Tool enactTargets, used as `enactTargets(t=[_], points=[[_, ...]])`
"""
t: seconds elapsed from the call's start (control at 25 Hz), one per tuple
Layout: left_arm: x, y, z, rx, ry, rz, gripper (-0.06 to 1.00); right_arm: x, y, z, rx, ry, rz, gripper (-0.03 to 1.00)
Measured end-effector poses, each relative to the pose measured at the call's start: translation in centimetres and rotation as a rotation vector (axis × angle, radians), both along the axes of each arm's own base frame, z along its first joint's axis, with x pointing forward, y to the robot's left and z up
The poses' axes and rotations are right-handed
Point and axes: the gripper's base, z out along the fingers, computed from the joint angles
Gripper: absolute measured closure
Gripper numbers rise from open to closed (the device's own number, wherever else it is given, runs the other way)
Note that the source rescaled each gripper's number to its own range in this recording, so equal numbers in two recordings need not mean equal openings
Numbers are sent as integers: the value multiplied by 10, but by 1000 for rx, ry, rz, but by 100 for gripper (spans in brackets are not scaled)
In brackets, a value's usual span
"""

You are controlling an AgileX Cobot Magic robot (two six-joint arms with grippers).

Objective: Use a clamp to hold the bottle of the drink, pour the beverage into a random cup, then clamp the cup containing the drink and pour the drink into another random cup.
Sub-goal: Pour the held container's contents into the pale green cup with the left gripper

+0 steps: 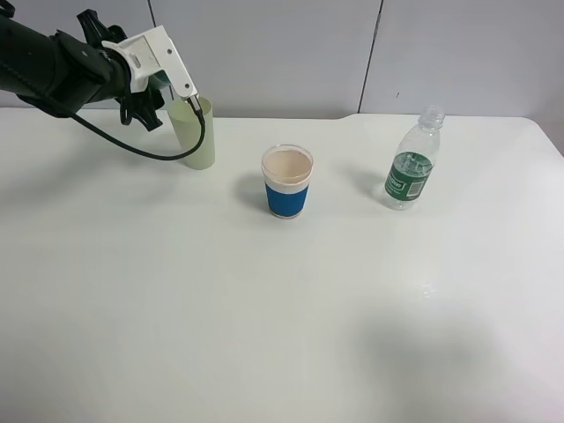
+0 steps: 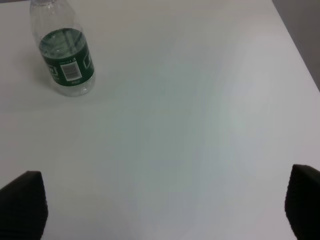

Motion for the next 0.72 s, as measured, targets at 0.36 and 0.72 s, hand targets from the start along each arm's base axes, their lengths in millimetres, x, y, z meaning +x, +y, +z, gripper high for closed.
enactTargets(t=[0.36,0.72], points=[[1,-2,2,50,-13,-44,93,0,0,0,0,0,0,9],[1,-2,3,93,-22,-58,93,0,0,0,0,0,0,9]])
